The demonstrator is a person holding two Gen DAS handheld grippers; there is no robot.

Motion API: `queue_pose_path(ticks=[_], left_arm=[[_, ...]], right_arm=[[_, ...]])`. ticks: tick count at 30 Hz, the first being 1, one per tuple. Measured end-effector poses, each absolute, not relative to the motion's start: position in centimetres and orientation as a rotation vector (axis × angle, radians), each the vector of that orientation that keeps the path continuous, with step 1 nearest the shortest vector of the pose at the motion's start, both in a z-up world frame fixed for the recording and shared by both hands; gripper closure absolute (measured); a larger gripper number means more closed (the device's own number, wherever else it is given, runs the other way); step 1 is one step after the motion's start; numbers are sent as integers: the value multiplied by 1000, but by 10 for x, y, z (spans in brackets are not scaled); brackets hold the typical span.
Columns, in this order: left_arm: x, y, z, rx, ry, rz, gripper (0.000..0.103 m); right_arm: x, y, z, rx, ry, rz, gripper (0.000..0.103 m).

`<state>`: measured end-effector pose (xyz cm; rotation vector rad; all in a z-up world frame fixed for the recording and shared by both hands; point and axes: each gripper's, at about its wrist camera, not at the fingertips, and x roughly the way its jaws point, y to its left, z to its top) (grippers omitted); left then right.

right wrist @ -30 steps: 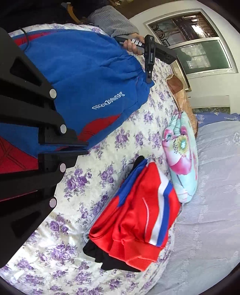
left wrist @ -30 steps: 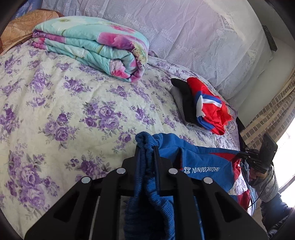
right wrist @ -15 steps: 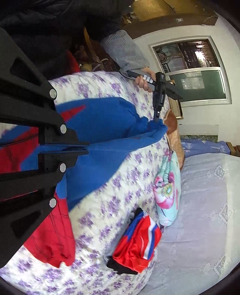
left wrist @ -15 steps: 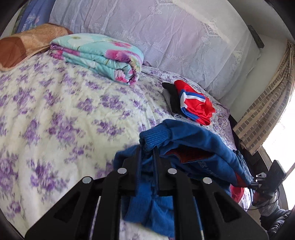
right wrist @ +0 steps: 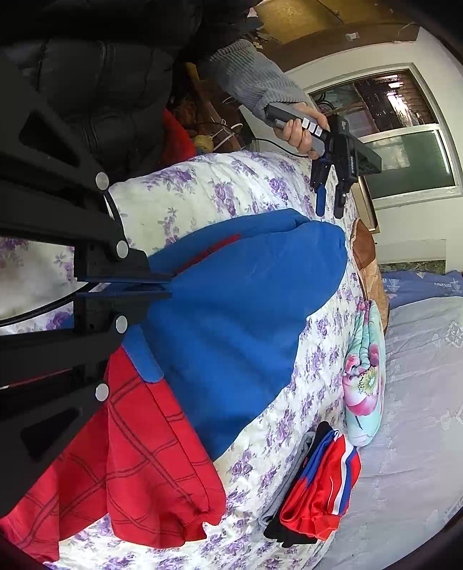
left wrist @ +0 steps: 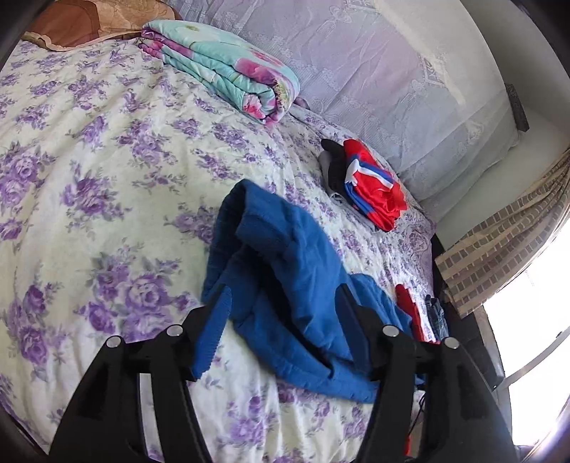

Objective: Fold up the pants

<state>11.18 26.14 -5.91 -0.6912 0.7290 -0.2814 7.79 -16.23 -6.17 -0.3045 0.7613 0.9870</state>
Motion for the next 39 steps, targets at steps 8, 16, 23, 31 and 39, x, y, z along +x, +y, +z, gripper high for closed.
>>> queue_pose_path(ticks=[8, 16, 23, 31, 39], left_arm=[[146, 248, -66, -756, 842, -254, 95], [104, 242, -85, -755, 823, -242, 97], [108, 266, -120, -969, 815, -279, 95], [117, 258, -119, -972, 793, -284, 71], [85, 248, -78, -793, 653, -106, 21]], right_arm=[[74, -172, -47, -329, 727, 953, 100], [72, -199, -45, -278, 714, 902, 100], [72, -195, -43, -157, 697, 925, 96], [81, -218, -28, 45, 655, 679, 35], [141, -196, -26, 8, 728, 381, 33]])
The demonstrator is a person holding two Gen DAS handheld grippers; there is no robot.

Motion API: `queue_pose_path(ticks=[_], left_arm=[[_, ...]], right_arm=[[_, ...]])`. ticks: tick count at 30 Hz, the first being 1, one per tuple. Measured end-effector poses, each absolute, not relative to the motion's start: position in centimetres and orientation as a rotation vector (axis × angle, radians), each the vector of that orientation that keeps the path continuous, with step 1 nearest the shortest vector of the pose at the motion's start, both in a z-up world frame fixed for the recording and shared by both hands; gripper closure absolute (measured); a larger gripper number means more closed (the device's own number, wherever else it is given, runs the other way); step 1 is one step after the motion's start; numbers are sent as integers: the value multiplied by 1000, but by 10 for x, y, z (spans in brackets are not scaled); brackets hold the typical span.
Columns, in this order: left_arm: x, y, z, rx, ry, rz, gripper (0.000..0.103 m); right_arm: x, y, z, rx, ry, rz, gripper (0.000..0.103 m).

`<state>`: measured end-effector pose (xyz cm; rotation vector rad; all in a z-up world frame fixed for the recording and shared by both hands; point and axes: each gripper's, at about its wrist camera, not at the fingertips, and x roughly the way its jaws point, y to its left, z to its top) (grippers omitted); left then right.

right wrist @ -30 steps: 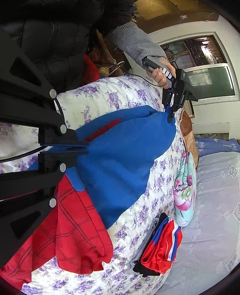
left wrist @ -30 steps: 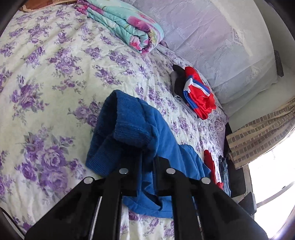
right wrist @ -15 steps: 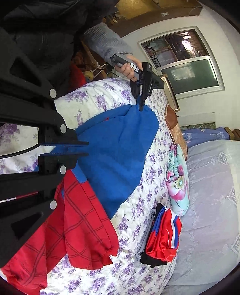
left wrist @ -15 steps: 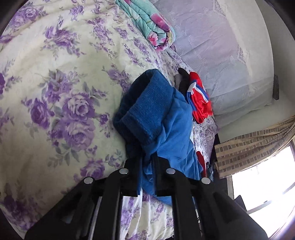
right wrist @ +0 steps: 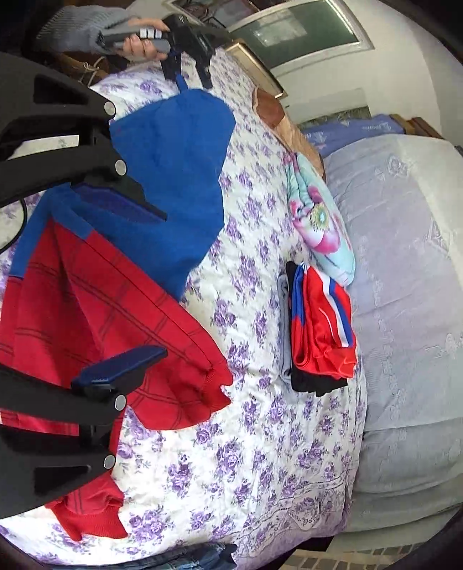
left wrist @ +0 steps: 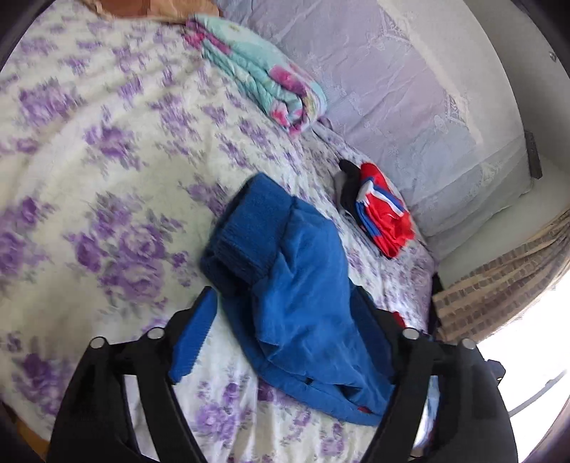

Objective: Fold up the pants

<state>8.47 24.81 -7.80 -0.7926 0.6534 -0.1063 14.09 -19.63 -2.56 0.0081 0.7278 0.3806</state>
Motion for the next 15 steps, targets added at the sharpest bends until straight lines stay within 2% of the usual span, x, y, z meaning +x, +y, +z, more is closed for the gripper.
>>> queue_pose_path(ticks=[2, 7, 10, 11, 12, 13, 14, 15], left_arm=[[82, 245, -73, -731, 640, -67, 14], [115, 229, -90, -727, 755, -131, 14], [125, 220, -96, -637, 721, -109, 9], [126, 214, -97, -597, 710, -117, 5], [125, 208, -97, -544, 701, -107, 5], [124, 201, -98, -489, 692, -94, 5], [122, 195, -100, -435, 683, -84, 5], [120, 190, -101, -384, 675, -76, 5]], right_arm=[[158, -184, -29, -15, 743, 334, 30], [202, -167, -53, -67, 793, 238, 29], [210, -184, -71, -38, 827, 189, 31], [211, -194, -76, -1, 839, 207, 39], [210, -205, -82, 61, 858, 242, 58], [208, -216, -86, 140, 873, 290, 70], [204, -226, -88, 209, 870, 329, 86], [198, -235, -87, 255, 853, 343, 93]])
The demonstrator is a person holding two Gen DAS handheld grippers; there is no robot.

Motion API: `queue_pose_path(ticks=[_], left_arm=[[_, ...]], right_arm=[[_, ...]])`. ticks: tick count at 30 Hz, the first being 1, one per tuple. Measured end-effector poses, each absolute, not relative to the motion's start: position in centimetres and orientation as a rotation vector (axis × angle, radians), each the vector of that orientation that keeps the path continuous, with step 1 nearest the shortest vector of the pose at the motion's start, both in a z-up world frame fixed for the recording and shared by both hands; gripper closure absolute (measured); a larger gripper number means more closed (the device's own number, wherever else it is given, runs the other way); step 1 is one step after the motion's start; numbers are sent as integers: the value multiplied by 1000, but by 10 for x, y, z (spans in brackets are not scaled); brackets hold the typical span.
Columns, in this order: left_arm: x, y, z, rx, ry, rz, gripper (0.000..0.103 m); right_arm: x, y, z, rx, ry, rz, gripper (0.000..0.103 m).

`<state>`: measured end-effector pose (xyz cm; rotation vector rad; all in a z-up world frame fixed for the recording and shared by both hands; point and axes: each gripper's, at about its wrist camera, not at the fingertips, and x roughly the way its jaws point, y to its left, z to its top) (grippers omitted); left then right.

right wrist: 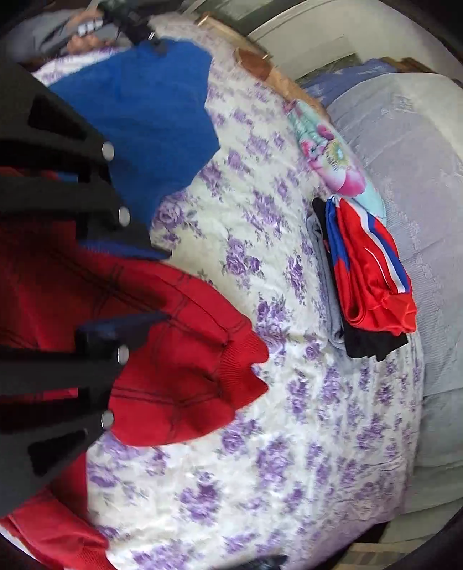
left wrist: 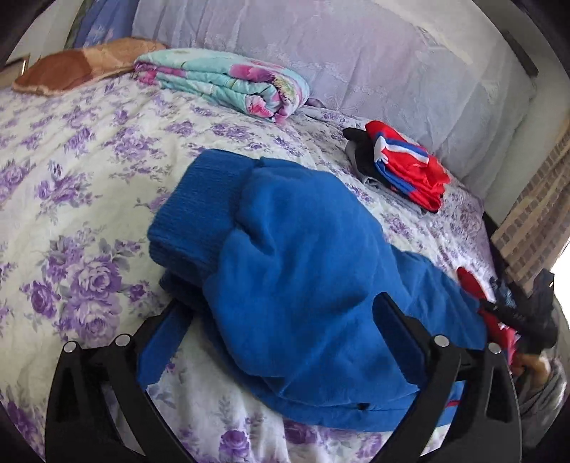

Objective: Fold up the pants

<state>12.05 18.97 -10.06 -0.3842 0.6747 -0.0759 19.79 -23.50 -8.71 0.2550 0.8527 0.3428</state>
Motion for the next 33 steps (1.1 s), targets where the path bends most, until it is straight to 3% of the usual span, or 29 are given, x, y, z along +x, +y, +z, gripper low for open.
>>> queue_pose_path(ticks=[9, 13, 16, 17, 18, 20, 28, 29, 31, 33], left_arm=[[114, 207, -100, -494, 655, -123, 5], [115, 204, -100, -493, 660, -115, 5], [116, 202, -99, -494, 663, -109, 5], [116, 203, -99, -497, 665, -111, 5], [116, 204, -99, -502, 667, -112, 5], [115, 206, -99, -519, 670, -112, 5], [112, 208, -100, -528, 664, -114, 5], [112, 206, -100, -520, 663, -110, 5], [112, 204, -99, -507, 664, -104, 5], [112, 205, -99, -513, 667, -109, 5]], right_arm=[[79, -351, -60, 567, 609, 236, 98], [43, -391, -91, 654, 680, 108, 98], [37, -399, -102, 774, 677, 140, 92], [41, -397, -101, 801, 663, 178, 79], [46, -393, -99, 804, 659, 208, 54], [56, -388, -98, 789, 672, 183, 48], [75, -401, -126, 915, 687, 193, 50], [82, -398, -125, 897, 683, 206, 57], [89, -393, -118, 889, 660, 234, 80], [88, -387, -99, 825, 609, 261, 89]])
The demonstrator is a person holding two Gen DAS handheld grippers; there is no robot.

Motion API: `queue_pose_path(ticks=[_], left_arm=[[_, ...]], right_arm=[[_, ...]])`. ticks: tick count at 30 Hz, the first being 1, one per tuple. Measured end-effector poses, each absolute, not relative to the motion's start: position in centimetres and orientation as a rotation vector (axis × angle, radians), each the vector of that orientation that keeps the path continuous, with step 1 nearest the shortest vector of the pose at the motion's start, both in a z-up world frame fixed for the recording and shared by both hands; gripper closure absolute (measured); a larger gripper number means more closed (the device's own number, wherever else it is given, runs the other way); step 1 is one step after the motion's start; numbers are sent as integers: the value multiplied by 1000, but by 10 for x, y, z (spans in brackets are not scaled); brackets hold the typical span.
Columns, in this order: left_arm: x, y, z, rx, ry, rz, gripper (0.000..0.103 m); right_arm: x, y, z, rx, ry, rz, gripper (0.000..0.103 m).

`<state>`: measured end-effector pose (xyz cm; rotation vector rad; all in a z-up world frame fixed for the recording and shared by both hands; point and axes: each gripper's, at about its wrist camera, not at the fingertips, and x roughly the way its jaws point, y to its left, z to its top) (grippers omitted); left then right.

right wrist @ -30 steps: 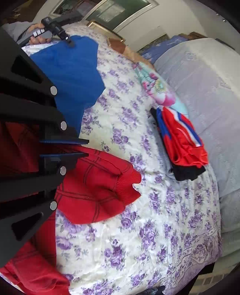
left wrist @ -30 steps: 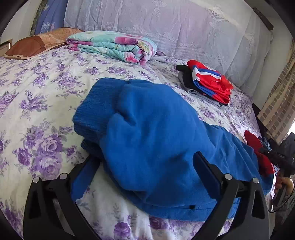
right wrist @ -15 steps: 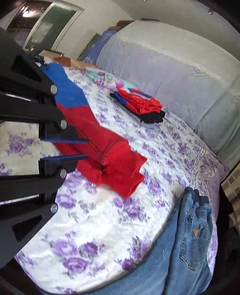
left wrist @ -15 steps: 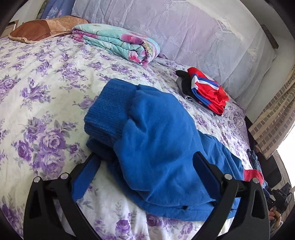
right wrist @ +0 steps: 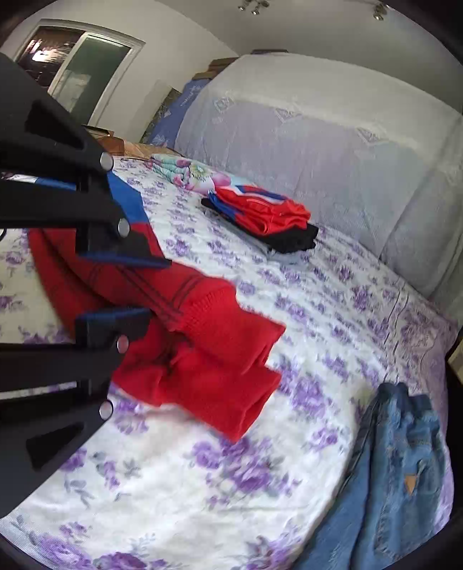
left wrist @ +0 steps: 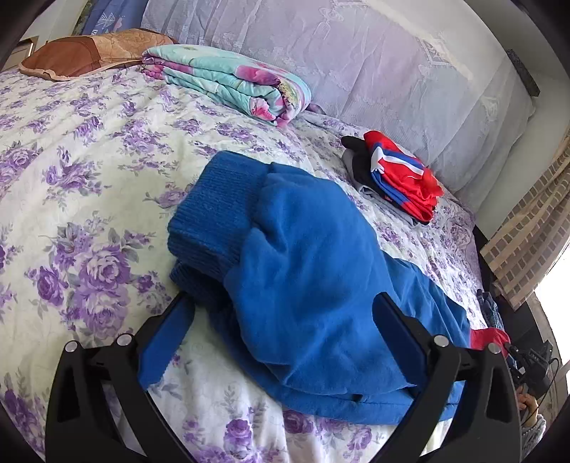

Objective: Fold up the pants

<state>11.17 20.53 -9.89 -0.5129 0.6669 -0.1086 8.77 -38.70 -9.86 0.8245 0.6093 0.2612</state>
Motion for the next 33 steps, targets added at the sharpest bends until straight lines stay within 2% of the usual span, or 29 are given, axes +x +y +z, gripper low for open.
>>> queue_pose_path(ticks=[2, 5, 7, 8, 9, 11, 20, 22, 23, 24, 25, 26, 27, 28, 32, 33], left_arm=[[111, 209, -99, -536, 665, -118, 5], [111, 209, -99, -544, 661, -121, 5], [111, 208, -98, -532, 662, -119, 5], [111, 208, -98, -530, 664, -121, 5], [111, 208, -98, -533, 665, -122, 5], [111, 210, -98, -552, 664, -125, 5], [118, 216, -97, -628, 681, -138, 5], [122, 217, -96, -661, 686, -135, 5], [123, 218, -96, -681, 685, -136, 5], [124, 220, -95, -705, 680, -136, 5], [125, 221, -94, -728, 676, -138, 7], [126, 223, -94, -743, 680, -137, 21], [127, 224, -94, -759, 691, -138, 41], [128, 226, -95, -784, 701, -148, 46], [126, 232, -99, -851, 709, -171, 48], [125, 233, -100, -869, 713, -167, 42]], right_arm=[[82, -389, -87, 789, 597, 253, 90], [79, -406, -103, 770, 703, 148, 89], [67, -417, -120, 844, 731, 127, 78], [58, -418, -122, 857, 718, 117, 62], [53, -418, -121, 848, 703, 114, 53], [49, -420, -122, 857, 694, 125, 48], [101, -413, -139, 837, 684, 193, 48], [104, -409, -135, 827, 663, 209, 55], [106, -408, -134, 837, 658, 236, 69], [110, -408, -132, 856, 651, 265, 78], [113, -407, -127, 857, 640, 275, 78], [117, -405, -121, 840, 631, 284, 79], [123, -402, -112, 816, 620, 297, 79], [128, -400, -104, 802, 608, 310, 79], [146, -395, -61, 747, 552, 375, 80], [147, -397, -50, 734, 530, 386, 80]])
